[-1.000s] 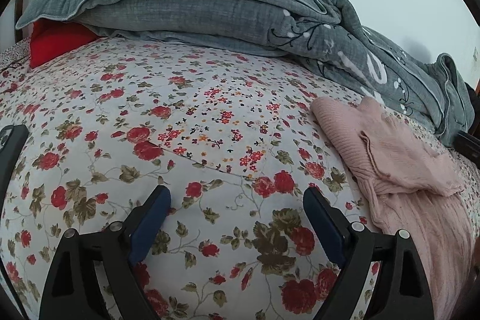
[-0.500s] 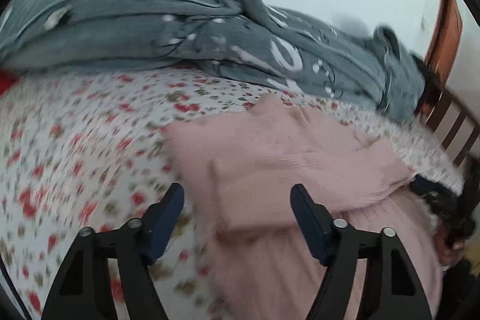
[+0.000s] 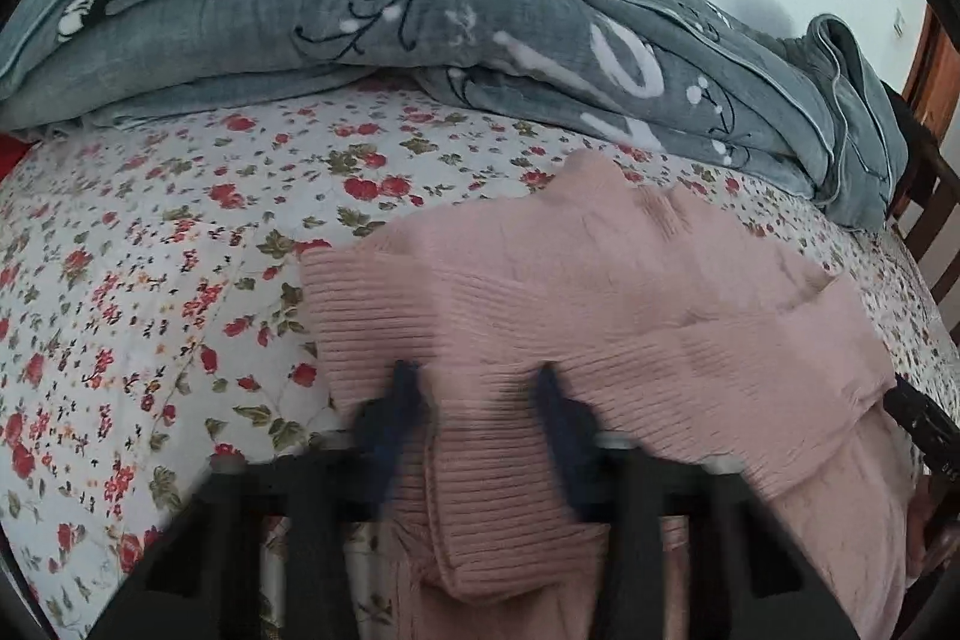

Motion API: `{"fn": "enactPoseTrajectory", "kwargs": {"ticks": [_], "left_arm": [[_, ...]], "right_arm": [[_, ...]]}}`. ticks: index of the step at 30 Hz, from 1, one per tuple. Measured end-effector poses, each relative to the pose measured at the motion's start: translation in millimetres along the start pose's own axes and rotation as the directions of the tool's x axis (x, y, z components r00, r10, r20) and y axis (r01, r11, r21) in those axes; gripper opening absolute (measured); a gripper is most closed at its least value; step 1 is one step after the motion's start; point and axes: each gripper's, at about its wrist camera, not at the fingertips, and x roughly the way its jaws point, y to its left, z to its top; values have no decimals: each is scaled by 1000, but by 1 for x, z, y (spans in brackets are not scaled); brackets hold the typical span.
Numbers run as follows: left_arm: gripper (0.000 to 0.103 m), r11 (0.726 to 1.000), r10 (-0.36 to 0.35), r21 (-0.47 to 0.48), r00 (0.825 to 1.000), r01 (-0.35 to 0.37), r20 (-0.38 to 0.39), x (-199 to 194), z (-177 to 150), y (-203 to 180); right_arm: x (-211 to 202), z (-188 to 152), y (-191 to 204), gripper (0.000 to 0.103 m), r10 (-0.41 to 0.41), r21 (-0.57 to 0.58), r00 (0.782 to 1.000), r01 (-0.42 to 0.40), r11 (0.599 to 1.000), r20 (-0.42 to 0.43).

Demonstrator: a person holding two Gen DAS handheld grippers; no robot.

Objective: Fold small clothes

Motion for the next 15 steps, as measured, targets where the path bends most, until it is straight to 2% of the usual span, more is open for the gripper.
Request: {"fn": "enactPoseTrajectory", "kwargs": {"ticks": [1, 2, 4, 6, 8, 9, 11, 13, 15], "left_arm": [[16, 1000, 5, 21, 1000, -5, 16, -3, 0, -3], [13, 999, -2, 33, 999, 1, 38, -7, 1, -3], [12, 999, -50, 17, 987, 48, 150, -28, 4, 1], [12, 994, -96, -28, 978, 103, 187, -36, 10, 7], [9, 994, -84, -60, 981, 96, 177, -31, 15, 10], [6, 997, -48, -52, 986, 57, 159, -25, 15, 9], [6, 999, 31, -30, 994, -28, 108, -7, 11, 8], [6, 999, 16, -51, 998, -13, 61, 3, 5, 13], [6, 997, -27, -69, 995, 33, 92, -5, 4, 16]], "right_arm": [[0, 0, 0, 65, -1, 2, 1000, 1, 1000, -1], [0, 0, -1, 65, 2, 5, 1000, -2, 1000, 0], [-1, 0, -2, 65, 2, 11, 1000, -2, 1000, 4], [-1, 0, -2, 65, 3, 13, 1000, -3, 1000, 5], [-1, 0, -2, 65, 4, 12, 1000, -4, 1000, 3], [-1, -1, -2, 65, 4, 11, 1000, -4, 1000, 1], [0, 0, -3, 65, 3, 14, 1000, -3, 1000, -4], [1, 0, -4, 65, 5, 17, 1000, -5, 1000, -6], [1, 0, -5, 65, 7, 20, 1000, -6, 1000, -8]]}}
